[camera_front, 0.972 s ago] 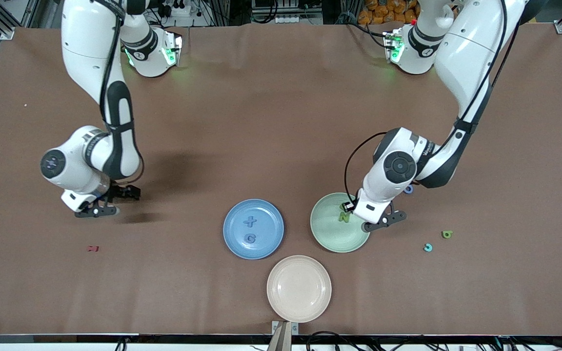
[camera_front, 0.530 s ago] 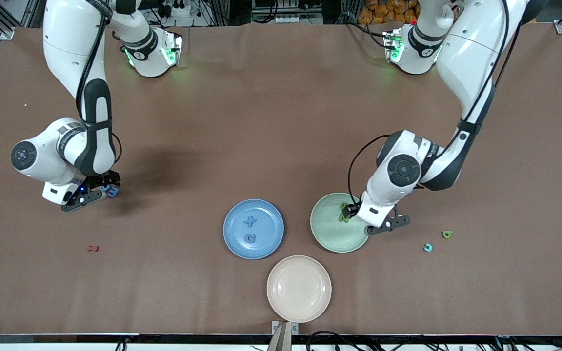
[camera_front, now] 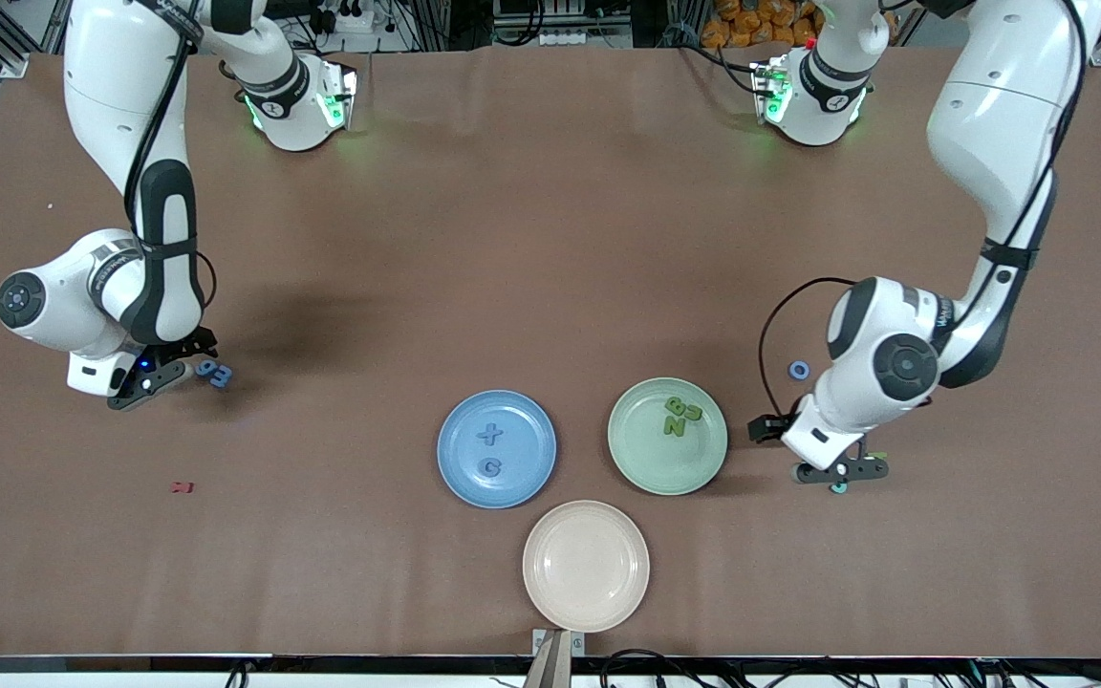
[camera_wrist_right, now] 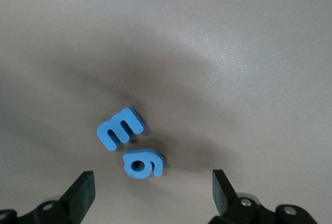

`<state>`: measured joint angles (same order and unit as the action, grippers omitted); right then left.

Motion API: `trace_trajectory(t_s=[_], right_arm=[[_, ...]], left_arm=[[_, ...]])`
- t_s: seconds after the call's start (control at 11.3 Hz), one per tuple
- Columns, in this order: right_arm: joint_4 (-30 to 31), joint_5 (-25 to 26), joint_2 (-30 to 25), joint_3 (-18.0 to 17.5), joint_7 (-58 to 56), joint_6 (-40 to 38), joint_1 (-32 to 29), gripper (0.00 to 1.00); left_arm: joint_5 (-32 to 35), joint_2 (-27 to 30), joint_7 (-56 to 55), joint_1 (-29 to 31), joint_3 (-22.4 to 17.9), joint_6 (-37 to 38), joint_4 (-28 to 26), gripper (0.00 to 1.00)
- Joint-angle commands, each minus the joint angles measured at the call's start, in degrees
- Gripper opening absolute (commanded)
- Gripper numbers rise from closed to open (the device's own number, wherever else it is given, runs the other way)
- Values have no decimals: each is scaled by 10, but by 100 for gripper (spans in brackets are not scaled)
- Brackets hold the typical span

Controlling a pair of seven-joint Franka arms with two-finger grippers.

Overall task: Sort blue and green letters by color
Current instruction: 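Grasp the b with the left gripper while the right gripper reaches the 9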

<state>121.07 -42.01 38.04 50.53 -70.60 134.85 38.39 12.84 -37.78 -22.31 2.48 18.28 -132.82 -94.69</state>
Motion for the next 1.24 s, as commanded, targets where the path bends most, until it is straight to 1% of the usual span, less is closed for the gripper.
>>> trace_trajectory(t_s=[0.0,0.09,0.27,0.35,0.62,0.8,0.88,0.97,1.06,1.15], right_arm=[[18,-17,-10,-3,-8,13,-1,100],[19,-32,-9,-6,-8,16,1,100],[26,-35,-5,-21,-7,43,-1,100],[33,-38,-5,-23,-7,54,1,100],[45,-39,-6,-24,-7,55,5,100],[50,-39,-8,-23,-8,54,6,100],[50,-39,-8,-23,-8,55,6,100],[50,-43,-7,-24,-7,55,6,100],[51,-58,-7,-23,-8,55,8,100],[57,-62,-7,-24,-8,67,9,100]], left_arm=[[16,10,115,59,20,11,-11,100],[23,8,153,80,24,11,-10,100],[38,2,224,110,26,10,-8,100],[39,-6,252,122,26,6,-6,100],[61,-33,321,154,26,-18,-2,100],[61,-55,348,170,26,-55,-2,100],[61,-59,349,171,26,-62,-2,100],[61,-63,350,171,26,-65,-1,100],[61,-69,350,171,26,-70,4,100],[61,-75,350,170,26,-76,5,100]])
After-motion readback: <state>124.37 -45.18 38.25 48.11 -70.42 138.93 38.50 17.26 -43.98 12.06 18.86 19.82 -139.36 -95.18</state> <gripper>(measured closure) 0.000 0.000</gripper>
